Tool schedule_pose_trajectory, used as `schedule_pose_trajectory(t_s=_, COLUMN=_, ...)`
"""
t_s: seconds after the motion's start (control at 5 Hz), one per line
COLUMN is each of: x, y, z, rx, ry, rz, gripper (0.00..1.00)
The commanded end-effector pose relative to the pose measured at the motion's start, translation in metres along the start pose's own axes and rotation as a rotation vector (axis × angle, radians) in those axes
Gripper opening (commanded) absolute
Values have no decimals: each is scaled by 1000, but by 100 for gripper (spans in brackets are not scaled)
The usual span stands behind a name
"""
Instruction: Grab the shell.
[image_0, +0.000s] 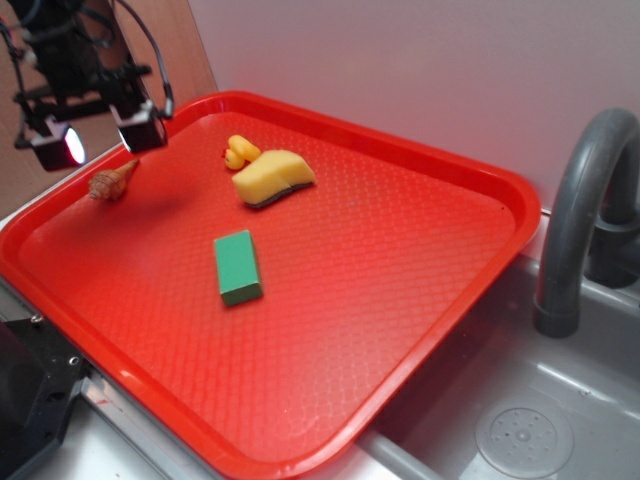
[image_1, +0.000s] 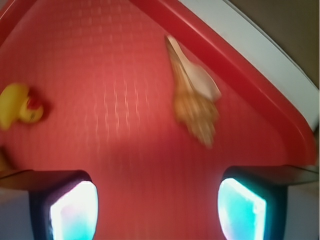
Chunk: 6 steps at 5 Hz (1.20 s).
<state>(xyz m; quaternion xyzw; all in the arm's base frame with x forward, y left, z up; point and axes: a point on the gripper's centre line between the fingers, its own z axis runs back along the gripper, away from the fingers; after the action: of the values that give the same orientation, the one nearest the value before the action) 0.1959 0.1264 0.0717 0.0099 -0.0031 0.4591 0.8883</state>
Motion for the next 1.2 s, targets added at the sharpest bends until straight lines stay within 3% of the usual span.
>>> schedule_pose_trajectory(t_s=0.0, x=24, y=30, z=-17, rx=64, ry=-61, rz=57, gripper=100)
schedule_pose_trajectory(t_s=0.2, x=31, y=37, z=-28, rx=98, ry=-55, rz=81, gripper=100)
schedule_pose_trajectory(t_s=0.4, x=32, y=37, z=-34, rx=107, ry=-55, rz=65, gripper=0)
schedule_pose_trajectory(t_s=0.8, x=23, y=27, z=-29, rx=102, ry=-62, rz=39, gripper=0)
schedule_pose_trajectory(t_s=1.0, x=0, y=4, z=10, rx=179, ry=-75, rz=6, gripper=0)
